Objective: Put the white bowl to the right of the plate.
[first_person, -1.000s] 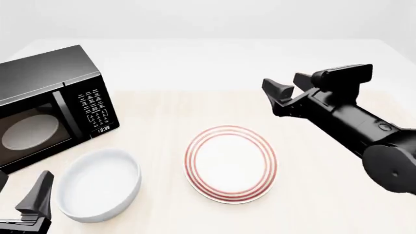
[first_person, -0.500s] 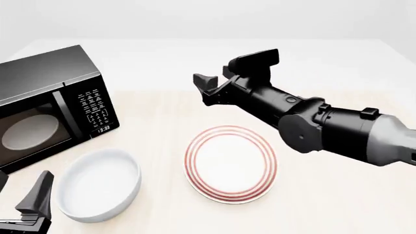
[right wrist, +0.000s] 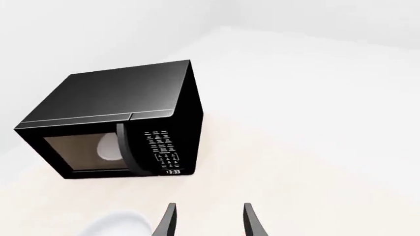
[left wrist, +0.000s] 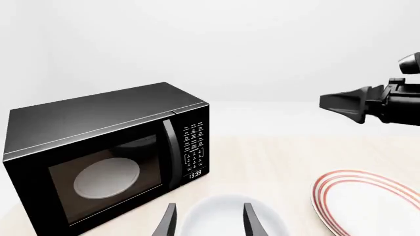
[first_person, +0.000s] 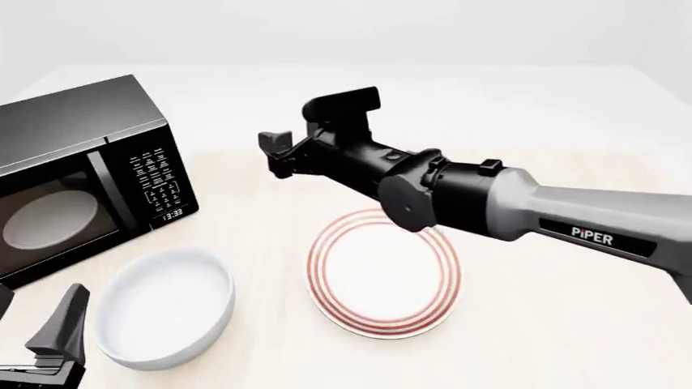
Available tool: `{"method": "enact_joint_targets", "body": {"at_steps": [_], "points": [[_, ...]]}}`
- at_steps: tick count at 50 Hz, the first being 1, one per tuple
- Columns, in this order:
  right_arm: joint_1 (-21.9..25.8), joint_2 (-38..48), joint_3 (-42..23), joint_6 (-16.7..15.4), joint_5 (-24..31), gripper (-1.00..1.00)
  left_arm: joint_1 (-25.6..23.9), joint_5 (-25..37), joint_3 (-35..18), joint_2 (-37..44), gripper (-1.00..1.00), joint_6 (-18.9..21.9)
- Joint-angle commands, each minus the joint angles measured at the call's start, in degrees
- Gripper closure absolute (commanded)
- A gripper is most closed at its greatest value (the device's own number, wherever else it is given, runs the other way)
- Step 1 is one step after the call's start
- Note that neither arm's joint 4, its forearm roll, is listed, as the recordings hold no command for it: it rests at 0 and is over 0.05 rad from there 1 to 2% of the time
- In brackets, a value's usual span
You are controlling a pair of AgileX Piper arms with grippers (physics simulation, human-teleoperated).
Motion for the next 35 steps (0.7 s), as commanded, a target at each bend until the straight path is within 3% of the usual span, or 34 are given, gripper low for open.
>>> {"method": "enact_joint_targets", "body": {"at_steps": [1, 14, 15, 35], "points": [[1.9, 6.1, -5.2, 2.4, 1.6, -1.0, 0.0, 0.0, 0.0, 0.0, -1.0, 0.0], [5.7, 8.1, -7.5, 3.2, 3.0, -1.0, 0.0, 0.0, 0.0, 0.0, -1.0, 0.0], [11.7, 9.5, -8.3, 5.5, 4.4, -1.0, 0.0, 0.0, 0.0, 0.0, -1.0, 0.0], [11.6, 9.5, -6.5, 6.7, 2.2, -1.0, 0.0, 0.0, 0.0, 0.0, -1.0, 0.0]]}}
